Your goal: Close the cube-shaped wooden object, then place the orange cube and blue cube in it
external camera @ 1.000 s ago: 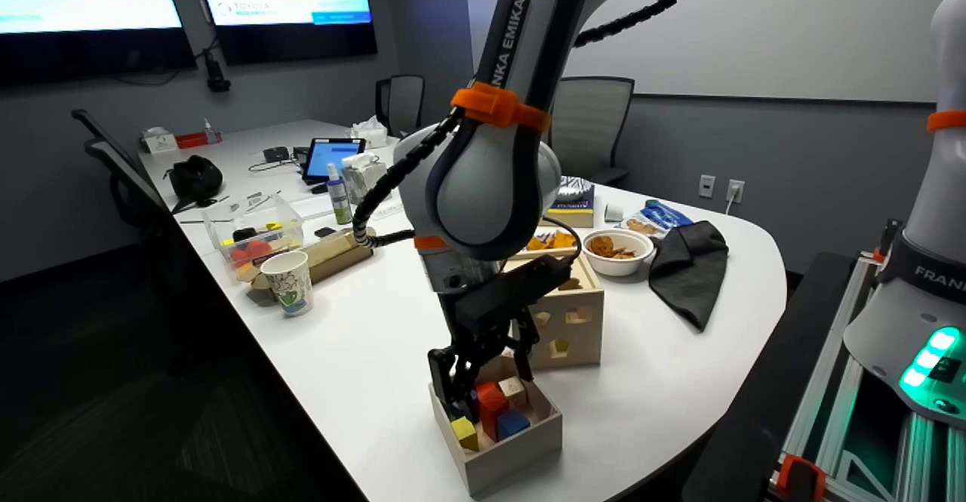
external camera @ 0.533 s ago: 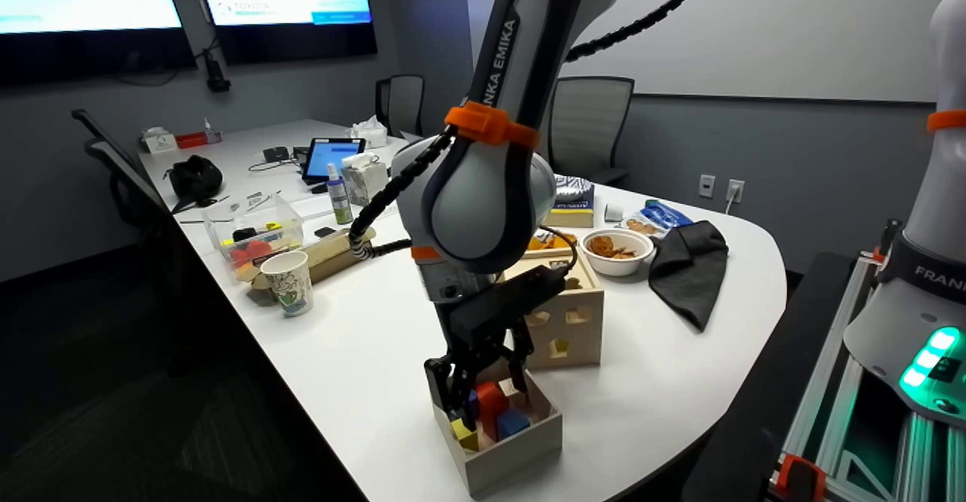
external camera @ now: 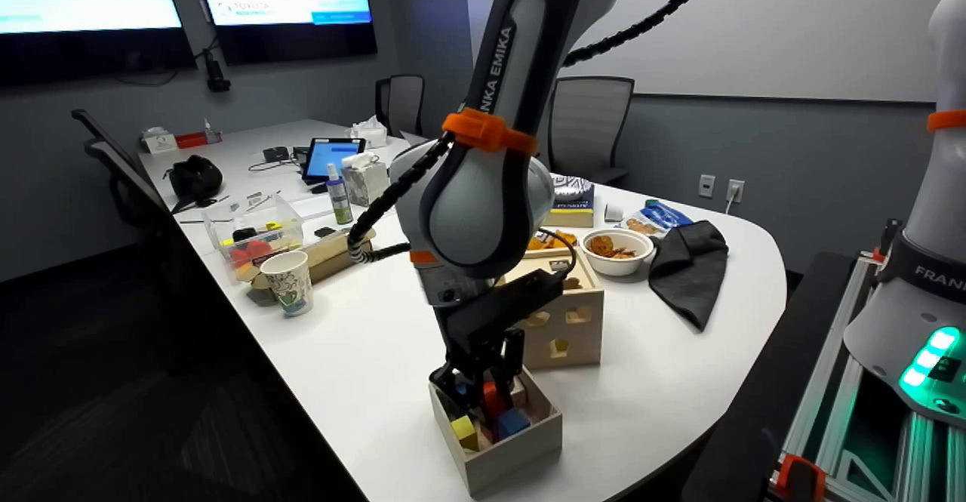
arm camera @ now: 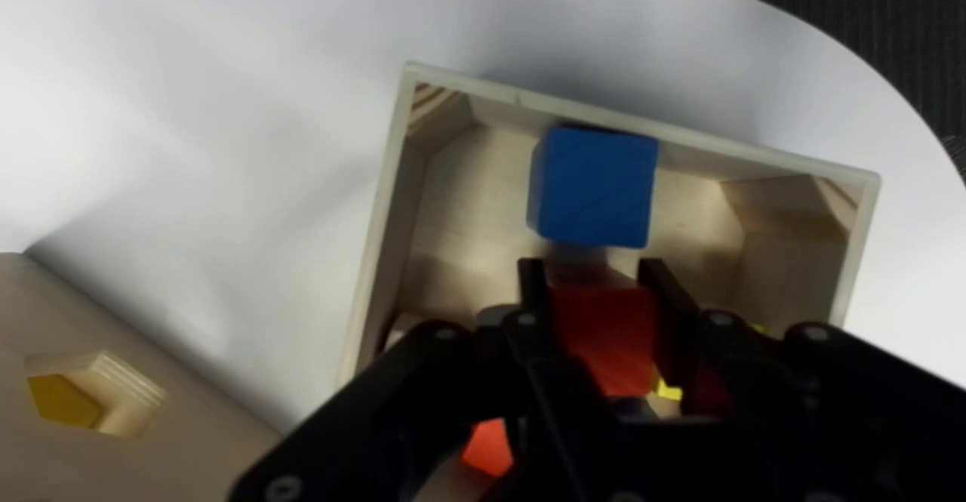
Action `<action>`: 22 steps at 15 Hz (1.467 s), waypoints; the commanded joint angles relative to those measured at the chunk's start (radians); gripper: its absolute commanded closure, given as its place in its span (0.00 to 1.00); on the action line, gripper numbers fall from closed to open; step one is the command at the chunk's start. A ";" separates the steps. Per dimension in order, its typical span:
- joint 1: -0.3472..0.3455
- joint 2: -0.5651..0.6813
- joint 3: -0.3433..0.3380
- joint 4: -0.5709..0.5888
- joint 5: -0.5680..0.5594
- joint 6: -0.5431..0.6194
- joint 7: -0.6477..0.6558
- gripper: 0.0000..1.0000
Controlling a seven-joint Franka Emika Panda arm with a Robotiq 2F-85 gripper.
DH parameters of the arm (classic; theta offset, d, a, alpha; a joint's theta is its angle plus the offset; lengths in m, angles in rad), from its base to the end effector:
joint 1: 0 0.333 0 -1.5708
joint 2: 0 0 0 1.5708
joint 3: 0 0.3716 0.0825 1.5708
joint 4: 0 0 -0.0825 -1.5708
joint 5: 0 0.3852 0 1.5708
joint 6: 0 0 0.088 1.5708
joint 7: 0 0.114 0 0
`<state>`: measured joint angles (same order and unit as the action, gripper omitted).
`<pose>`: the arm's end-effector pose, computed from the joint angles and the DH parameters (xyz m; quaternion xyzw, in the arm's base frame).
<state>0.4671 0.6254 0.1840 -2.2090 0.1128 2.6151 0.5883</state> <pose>0.4302 0.3308 0.1187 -0.9907 0.0316 0.1321 0.0017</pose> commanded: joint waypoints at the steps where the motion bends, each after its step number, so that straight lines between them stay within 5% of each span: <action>1: 0.038 0.001 -0.026 0.011 0.002 0.002 0.041 0.92; 9: 0.061 -0.092 -0.009 -0.016 0.009 -0.055 0.099 0.92; 14: 0.047 -0.252 0.010 -0.084 0.022 -0.122 0.173 0.92; 22: -0.080 -0.602 0.034 -0.315 0.128 -0.154 0.251 0.92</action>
<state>0.4494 0.1840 0.1956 -2.3982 0.1763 2.4661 0.8286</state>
